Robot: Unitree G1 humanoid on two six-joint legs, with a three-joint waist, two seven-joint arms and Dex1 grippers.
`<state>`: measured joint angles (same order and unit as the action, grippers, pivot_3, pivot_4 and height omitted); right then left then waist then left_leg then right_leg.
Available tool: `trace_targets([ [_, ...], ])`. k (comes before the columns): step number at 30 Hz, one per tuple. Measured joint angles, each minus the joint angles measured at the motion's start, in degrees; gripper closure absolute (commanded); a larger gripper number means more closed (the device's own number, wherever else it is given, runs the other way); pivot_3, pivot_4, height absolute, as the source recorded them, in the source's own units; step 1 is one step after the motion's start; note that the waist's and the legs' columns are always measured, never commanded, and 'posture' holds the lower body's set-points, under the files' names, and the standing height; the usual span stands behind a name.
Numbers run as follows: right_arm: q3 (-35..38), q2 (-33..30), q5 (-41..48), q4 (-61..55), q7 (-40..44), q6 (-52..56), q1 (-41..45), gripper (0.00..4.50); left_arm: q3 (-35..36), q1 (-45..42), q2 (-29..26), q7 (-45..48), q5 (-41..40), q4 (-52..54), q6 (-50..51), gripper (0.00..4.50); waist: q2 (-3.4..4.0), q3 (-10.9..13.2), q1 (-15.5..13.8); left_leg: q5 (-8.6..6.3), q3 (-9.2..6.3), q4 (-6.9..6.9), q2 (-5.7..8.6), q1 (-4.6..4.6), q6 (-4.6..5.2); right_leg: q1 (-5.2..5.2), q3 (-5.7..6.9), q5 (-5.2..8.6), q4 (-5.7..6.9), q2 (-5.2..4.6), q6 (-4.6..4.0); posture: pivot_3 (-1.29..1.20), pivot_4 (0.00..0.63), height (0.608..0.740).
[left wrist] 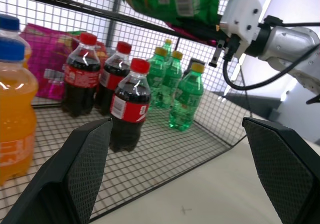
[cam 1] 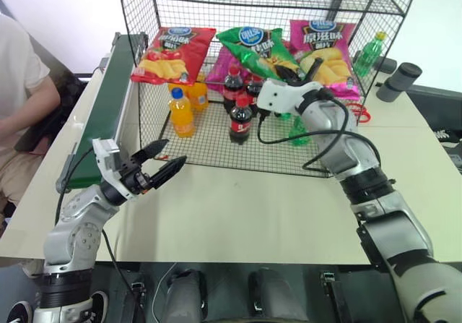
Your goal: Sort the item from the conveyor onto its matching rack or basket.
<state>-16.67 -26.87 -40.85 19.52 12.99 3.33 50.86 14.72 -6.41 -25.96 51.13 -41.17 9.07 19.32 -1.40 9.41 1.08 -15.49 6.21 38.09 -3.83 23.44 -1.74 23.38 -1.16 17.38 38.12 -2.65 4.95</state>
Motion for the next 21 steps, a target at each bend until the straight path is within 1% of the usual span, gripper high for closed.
trace_targets([
  [3,0.07,1.03,0.69,3.23,-1.06,-0.41,2.50,4.50,-0.21,0.35,-0.05,-0.06,0.74,0.07,-0.41,0.08,0.00,0.00,0.17,-0.01,-0.01,0.00,-0.01,-0.01,0.02,0.00,0.00,0.00,0.02,0.02,0.00,0.00,0.150,0.740],
  [6,0.12,2.71,2.31,5.59,-1.41,-1.05,3.25,4.50,-0.52,0.75,0.10,-0.18,1.04,0.18,-0.89,0.08,0.00,0.00,0.41,-0.02,-0.03,-0.01,-0.02,-0.01,0.04,0.01,0.00,0.00,0.05,0.03,0.00,0.00,0.150,0.740],
  [8,0.25,3.42,3.86,5.75,-1.29,-1.09,3.38,3.71,-0.53,0.98,0.09,-0.30,1.26,0.20,-1.04,0.00,0.00,0.00,0.72,-0.03,-0.03,-0.01,-0.03,-0.01,0.06,0.01,0.00,0.00,0.06,0.02,0.01,0.00,0.150,0.740],
  [9,0.35,3.74,4.87,5.93,-1.00,-1.06,3.66,3.43,-0.56,1.07,0.09,-0.31,1.50,0.20,-1.18,0.00,0.00,0.00,1.00,-0.04,-0.04,-0.01,-0.03,-0.01,0.06,0.01,0.01,0.00,0.06,0.01,0.01,0.00,0.150,0.740],
  [11,0.69,3.86,5.90,5.96,-0.92,-1.09,4.31,2.45,-0.64,1.14,0.09,-0.31,1.96,0.20,-1.38,0.00,0.00,0.00,1.26,-0.04,-0.04,-0.01,-0.02,-0.01,0.07,0.00,0.01,-0.01,0.06,0.00,0.01,0.00,0.150,0.740],
  [12,1.12,3.87,6.44,5.95,-0.81,-1.14,4.66,2.03,-0.74,1.15,0.09,-0.31,2.08,0.20,-1.50,0.00,0.00,0.00,1.39,-0.04,-0.04,-0.01,-0.03,-0.01,0.07,0.00,0.01,-0.01,0.06,0.00,0.01,0.00,0.150,0.740],
  [14,1.74,3.97,7.51,5.35,-0.44,-1.21,4.97,0.95,-1.10,1.41,0.09,-0.27,2.49,0.20,-2.02,0.00,0.00,0.00,1.47,-0.04,-0.05,-0.01,-0.03,-0.01,0.07,0.00,0.01,-0.01,0.07,0.00,0.01,0.00,0.150,0.740],
  [15,1.82,4.09,7.97,4.74,-0.08,-1.31,5.16,0.49,-1.40,1.58,0.10,-0.26,2.90,0.20,-2.29,0.00,0.00,0.00,1.63,-0.04,-0.05,-0.02,-0.05,-0.02,0.07,0.01,0.00,-0.01,0.07,0.02,0.01,0.00,0.150,0.740],
  [21,1.44,5.79,10.23,2.55,1.55,-2.53,4.64,0.49,-2.73,2.40,0.20,-0.14,4.11,0.22,-2.89,0.00,0.01,0.00,1.77,-0.08,-0.06,-0.07,-0.08,-0.03,0.13,0.02,0.01,-0.01,0.09,0.04,0.01,0.00,0.150,0.740],
])
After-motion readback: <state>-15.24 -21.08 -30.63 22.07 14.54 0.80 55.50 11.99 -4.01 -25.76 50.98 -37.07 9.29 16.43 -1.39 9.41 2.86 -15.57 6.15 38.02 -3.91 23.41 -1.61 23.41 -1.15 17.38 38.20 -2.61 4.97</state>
